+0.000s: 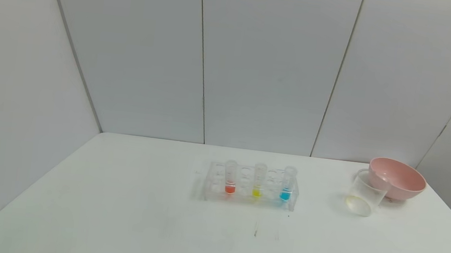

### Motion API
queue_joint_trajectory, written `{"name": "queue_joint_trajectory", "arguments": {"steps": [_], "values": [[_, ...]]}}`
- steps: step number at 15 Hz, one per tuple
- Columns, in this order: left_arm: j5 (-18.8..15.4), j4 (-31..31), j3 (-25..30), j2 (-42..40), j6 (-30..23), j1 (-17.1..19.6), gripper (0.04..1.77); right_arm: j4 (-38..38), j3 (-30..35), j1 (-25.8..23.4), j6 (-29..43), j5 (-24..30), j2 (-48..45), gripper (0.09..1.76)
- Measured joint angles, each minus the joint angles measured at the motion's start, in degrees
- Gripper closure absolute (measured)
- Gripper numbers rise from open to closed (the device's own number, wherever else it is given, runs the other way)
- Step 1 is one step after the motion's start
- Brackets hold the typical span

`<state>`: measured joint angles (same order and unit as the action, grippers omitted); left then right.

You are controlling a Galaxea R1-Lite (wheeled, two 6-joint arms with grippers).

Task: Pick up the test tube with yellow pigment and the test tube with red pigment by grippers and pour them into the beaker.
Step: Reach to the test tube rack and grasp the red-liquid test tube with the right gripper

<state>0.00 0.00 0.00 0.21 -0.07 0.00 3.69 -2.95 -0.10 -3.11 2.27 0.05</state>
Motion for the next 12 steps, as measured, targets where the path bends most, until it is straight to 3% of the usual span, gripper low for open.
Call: {"name": "queue_joint_trajectory", "arguments": {"steps": [4,12], "values": [[0.0,0.0,0.0,0.0,0.0,0.0,0.05,10.09,-11.29,-0.01,0.54,3.39,2.4,0.14],[0.0,0.0,0.0,0.0,0.02,0.0,0.05,10.05,-39.38,2.18,3.13,5.36,26.87,0.14]]}}
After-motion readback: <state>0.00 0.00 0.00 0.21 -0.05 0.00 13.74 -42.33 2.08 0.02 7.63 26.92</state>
